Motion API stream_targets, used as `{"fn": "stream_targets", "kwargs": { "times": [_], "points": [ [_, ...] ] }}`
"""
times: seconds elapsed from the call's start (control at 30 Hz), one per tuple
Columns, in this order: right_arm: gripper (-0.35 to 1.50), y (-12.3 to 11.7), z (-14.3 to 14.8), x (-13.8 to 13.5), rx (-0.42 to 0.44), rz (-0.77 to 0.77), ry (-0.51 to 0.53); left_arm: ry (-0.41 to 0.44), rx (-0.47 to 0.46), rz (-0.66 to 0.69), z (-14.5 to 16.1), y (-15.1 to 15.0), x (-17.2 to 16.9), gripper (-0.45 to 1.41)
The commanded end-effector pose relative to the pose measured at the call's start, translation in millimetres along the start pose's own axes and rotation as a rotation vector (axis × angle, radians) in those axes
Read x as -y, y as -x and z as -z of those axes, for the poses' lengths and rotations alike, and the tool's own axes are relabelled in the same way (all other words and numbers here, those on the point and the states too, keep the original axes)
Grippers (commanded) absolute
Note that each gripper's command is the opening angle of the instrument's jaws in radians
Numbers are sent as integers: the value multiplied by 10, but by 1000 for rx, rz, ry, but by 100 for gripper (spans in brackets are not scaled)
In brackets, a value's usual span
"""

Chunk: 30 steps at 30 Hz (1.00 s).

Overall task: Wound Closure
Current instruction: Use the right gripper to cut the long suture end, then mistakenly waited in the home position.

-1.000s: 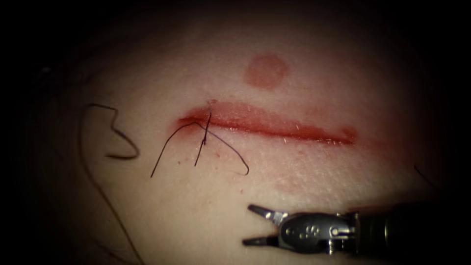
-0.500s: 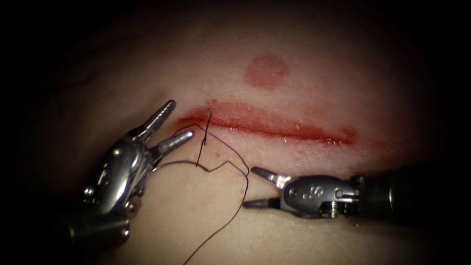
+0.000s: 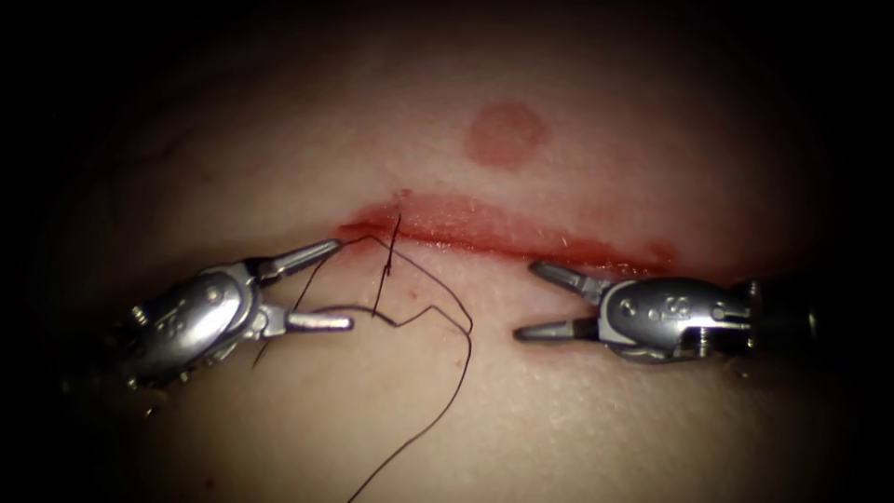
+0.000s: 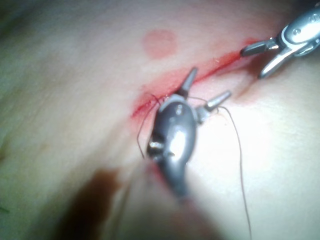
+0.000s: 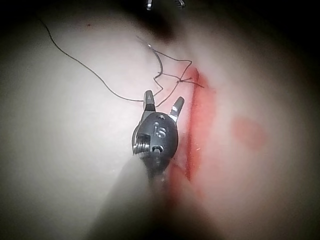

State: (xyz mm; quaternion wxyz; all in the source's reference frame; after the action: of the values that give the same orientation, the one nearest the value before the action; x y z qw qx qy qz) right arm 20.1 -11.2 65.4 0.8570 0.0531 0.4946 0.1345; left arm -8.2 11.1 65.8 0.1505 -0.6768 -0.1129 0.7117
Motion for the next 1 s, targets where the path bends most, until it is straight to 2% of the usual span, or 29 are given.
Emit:
{"fn": "stream_targets", "kwargs": {
  "times": [0.03, 0.13, 0.3, 0.53, 1.0],
  "points": [
    [133, 6, -4, 4, -5, 5, -6, 21, 24, -53, -1, 2, 0, 62],
    [133, 6, -4, 3, -18, 23, -28, 70, 66, -112, 5, -2, -4, 62],
    [133, 0, -3, -2, -38, 70, -57, 145, 144, -130, 8, 0, -1, 62],
    [133, -18, 3, -18, -36, 124, -87, 147, 149, -165, 4, 6, 4, 62],
    [133, -19, 3, -18, -28, 136, -94, 129, 162, -176, 5, 3, 8, 62]
  ]
}}
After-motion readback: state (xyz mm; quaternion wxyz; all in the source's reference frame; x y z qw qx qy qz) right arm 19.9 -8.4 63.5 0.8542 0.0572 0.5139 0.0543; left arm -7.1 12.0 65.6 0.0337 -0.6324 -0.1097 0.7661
